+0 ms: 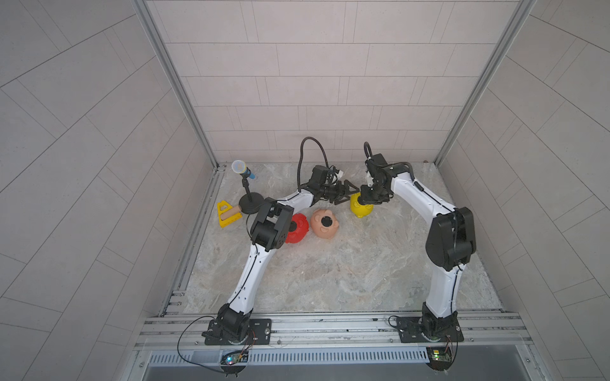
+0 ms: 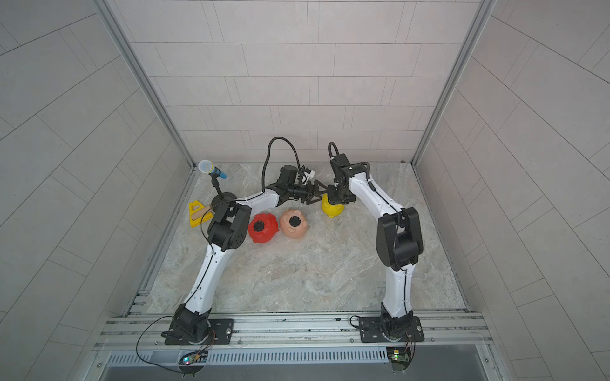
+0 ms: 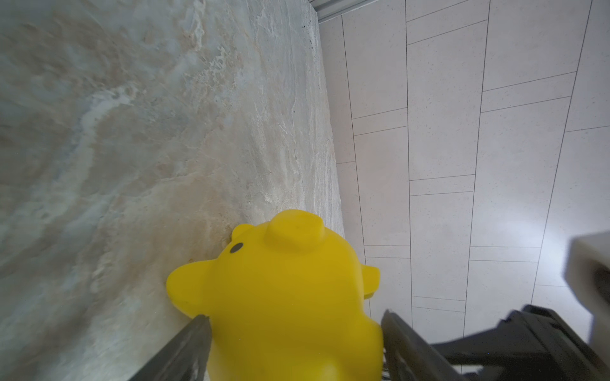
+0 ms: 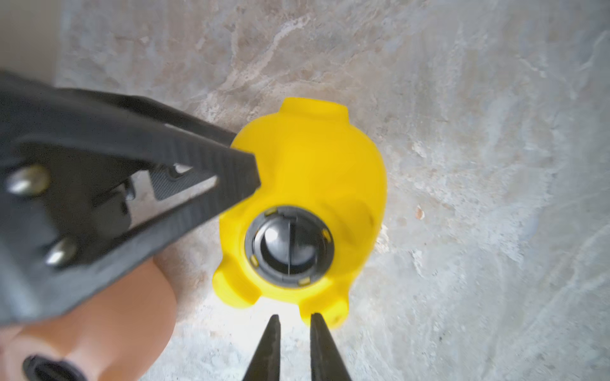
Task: Close piggy banks
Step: Screw the knob on the piggy bank.
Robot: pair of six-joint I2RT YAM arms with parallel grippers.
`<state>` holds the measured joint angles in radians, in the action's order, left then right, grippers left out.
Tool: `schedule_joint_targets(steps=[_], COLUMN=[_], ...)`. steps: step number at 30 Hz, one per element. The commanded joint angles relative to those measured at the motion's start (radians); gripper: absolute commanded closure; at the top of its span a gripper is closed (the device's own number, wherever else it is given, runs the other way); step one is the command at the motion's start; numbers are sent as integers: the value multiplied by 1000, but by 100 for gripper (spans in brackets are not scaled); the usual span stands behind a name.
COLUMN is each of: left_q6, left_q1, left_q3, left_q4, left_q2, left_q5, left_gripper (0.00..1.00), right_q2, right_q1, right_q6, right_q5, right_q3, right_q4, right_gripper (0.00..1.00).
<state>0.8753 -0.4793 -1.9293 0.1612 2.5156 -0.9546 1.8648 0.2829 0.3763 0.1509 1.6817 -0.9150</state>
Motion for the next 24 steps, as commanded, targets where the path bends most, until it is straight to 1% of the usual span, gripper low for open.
schedule_joint_targets(steps=[1, 5, 10, 13, 16, 19, 22, 24], left_q6=[-15, -15, -15, -18, -19, -21, -32, -42], left_q1=[3, 5, 5, 6, 5, 5, 6, 4], left_q3=[2, 0, 7, 9, 11, 13, 18, 20], left_q4=[-37, -37, -34, -34, -37, -37, -51, -61], left_q2=[51, 51, 45, 42, 41, 35, 26, 16], left_q5=[26, 25, 28, 27, 30, 33, 34, 35], left_gripper=[16, 16, 16, 16, 16, 16, 16, 16], right_q2=[-195, -429, -794, -991, -1138, -1256, -1349, -1380], right_q1=[2, 11, 52, 54, 56, 56, 59, 63], right_q6=[-32, -52, -57, -72, -88, -118, -118, -124], right_q5=[-7, -6, -51, -81, -104, -69, -101, -114], right_q3=[-121, -305, -570, -675, -741, -818, -885, -901], right_q4=[21, 100, 212, 216, 190, 202, 231, 244], right_gripper=[80, 75, 69, 65, 62, 61, 56, 55])
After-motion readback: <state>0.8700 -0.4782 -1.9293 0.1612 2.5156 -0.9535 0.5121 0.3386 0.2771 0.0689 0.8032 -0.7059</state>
